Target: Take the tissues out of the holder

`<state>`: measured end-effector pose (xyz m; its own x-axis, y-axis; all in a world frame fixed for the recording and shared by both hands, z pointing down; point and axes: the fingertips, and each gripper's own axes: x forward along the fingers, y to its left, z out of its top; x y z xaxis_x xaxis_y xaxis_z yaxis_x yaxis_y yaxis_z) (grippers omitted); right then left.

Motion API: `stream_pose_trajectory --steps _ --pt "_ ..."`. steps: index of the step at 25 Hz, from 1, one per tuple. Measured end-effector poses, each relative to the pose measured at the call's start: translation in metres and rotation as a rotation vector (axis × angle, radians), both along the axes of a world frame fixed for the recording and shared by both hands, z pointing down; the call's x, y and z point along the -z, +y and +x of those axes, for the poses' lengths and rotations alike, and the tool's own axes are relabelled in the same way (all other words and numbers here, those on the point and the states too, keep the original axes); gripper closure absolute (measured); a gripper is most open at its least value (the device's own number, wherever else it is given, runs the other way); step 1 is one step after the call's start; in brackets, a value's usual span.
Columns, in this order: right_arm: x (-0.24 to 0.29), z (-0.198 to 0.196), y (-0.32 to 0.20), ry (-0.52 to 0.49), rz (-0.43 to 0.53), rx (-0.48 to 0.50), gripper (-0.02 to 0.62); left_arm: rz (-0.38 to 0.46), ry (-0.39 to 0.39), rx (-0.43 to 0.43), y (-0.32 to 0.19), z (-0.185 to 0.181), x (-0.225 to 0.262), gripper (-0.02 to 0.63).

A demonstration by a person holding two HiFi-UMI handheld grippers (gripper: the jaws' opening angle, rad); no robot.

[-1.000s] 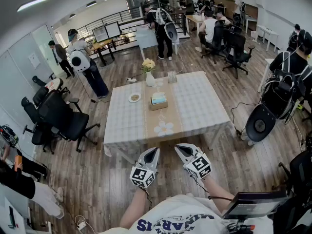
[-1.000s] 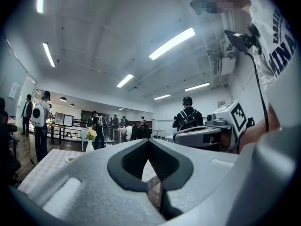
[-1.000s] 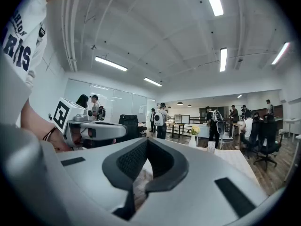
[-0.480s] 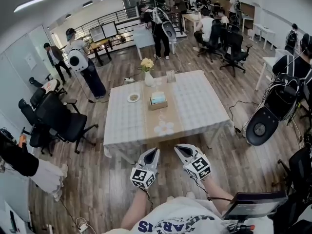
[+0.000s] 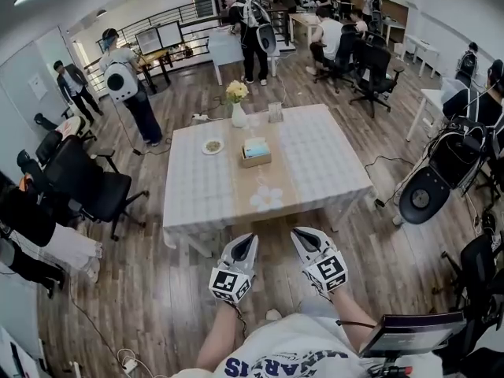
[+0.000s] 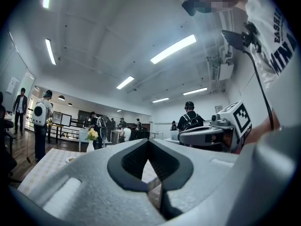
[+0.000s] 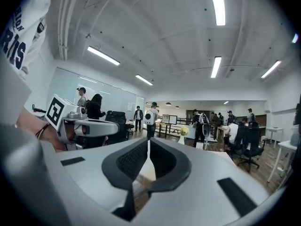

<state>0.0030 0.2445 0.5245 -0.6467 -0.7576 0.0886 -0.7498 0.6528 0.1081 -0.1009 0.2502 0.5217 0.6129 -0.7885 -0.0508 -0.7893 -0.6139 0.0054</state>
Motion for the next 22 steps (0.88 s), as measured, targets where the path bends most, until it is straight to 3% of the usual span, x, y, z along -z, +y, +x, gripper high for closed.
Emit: stream_pose_trajectory --steps 6,12,22 --pt "-0.016 0.002 -0.011 0.021 -0.053 -0.033 0.584 -0.043 0.045 0.004 -0.006 -0.013 -0.015 0.607" --pt "-0.028 -0.006 -0.057 0.028 -0.070 -0.027 0.584 -0.066 0.057 0.023 -0.042 -0.026 -0.028 0.607" --pt "-0.040 0.014 -0.223 -0.031 -0.072 -0.013 0.584 -0.090 0.057 0.086 -0.192 -0.016 -0.037 0.607"
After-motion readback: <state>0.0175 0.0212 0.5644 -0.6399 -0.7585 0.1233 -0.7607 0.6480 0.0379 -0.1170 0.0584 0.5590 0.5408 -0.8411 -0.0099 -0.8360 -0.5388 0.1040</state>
